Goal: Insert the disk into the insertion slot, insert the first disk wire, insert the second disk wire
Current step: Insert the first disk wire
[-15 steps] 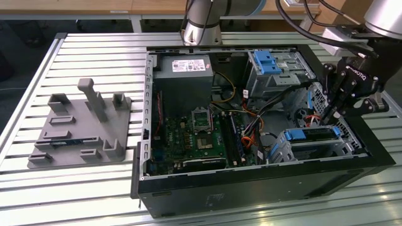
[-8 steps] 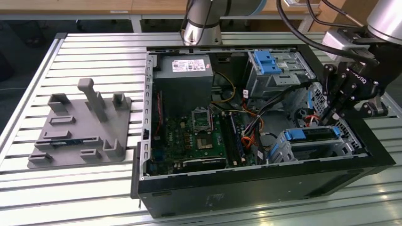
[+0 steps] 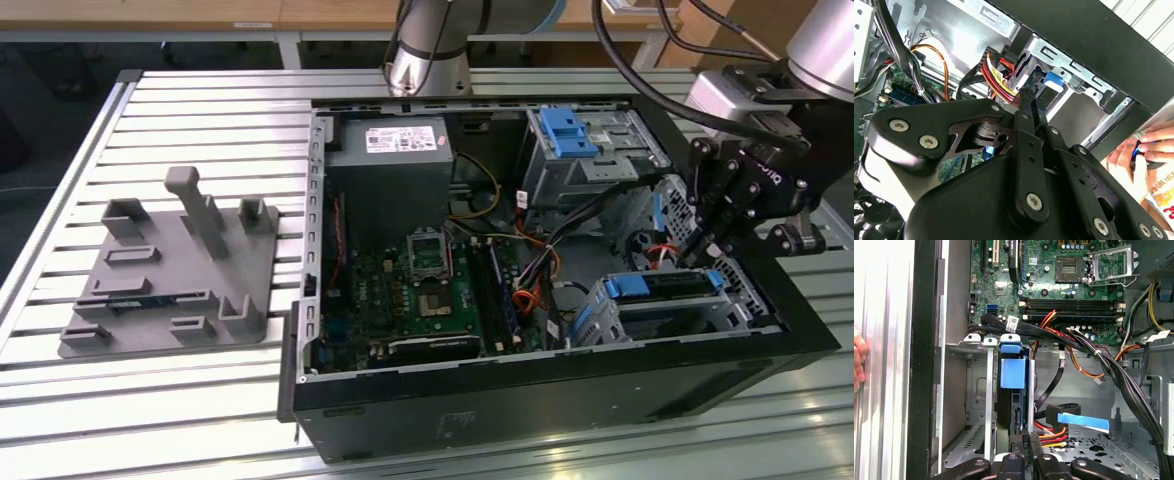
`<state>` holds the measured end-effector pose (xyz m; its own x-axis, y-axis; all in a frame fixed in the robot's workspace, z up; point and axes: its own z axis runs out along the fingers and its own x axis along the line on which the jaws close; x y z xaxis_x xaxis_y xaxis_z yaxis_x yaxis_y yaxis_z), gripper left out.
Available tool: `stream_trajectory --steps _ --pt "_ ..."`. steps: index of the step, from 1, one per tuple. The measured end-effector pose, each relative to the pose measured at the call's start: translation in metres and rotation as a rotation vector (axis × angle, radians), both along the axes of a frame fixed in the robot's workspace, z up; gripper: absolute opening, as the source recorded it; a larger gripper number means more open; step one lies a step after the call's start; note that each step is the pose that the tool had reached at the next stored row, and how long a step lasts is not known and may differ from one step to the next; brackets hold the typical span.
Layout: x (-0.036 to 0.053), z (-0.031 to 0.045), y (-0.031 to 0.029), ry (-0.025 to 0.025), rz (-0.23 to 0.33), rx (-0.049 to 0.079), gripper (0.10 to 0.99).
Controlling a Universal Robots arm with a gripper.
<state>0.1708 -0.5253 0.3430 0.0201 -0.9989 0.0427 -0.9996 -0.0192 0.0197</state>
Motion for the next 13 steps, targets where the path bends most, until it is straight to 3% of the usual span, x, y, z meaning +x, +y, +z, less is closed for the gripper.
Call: stream_trajectory --steps 13 --pt "0.0006 -0.0004 -0.0007 0.0 -0.031 -0.001 0.165"
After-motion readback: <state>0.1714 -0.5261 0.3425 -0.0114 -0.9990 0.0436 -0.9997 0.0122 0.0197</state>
